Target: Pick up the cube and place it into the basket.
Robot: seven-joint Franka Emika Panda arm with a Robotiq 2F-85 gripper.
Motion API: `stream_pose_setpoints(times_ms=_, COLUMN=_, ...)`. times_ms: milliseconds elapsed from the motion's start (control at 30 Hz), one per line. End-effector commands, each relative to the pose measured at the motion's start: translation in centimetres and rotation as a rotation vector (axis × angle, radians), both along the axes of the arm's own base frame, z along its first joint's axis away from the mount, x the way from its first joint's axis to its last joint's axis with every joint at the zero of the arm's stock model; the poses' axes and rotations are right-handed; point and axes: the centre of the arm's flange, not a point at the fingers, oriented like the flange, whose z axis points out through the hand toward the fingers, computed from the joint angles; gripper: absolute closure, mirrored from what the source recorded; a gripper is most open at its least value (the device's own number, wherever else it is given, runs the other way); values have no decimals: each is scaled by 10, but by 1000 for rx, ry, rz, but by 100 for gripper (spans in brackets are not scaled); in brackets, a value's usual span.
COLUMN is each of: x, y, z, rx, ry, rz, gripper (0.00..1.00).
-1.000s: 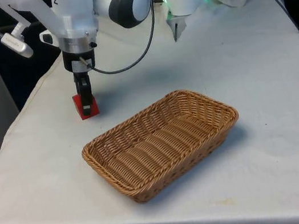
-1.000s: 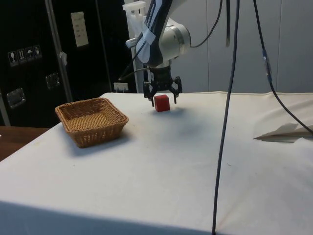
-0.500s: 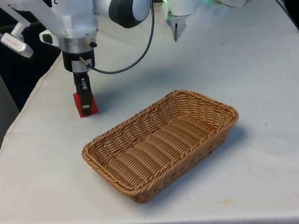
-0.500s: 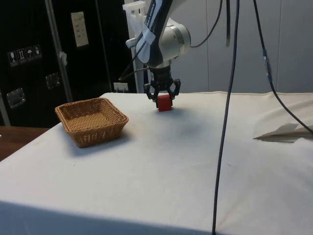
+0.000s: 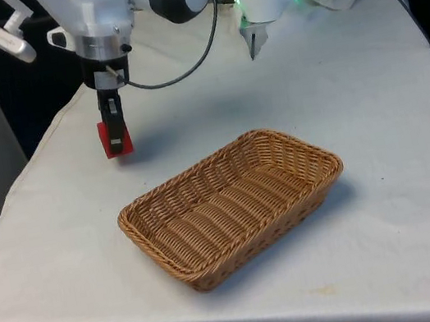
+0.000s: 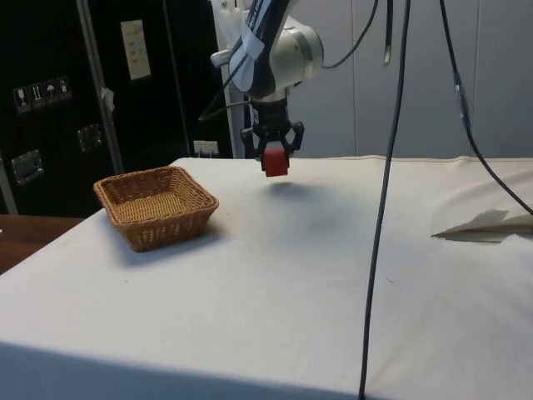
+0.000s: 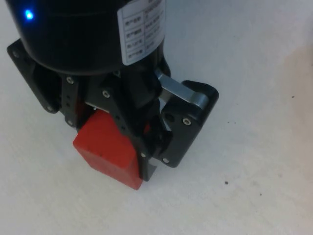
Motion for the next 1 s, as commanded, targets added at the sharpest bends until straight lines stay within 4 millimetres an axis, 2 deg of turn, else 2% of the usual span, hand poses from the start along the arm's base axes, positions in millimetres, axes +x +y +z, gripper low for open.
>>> stream_pose_setpoints(times_ms=0, x=-1, y=0, z=5, rx=-6, ry=4, rz=-2, gripper=100)
stream_pose_setpoints(times_ms=967, x=5, y=-3, z=81, rx=4, ry=-33, rz=38, gripper=100)
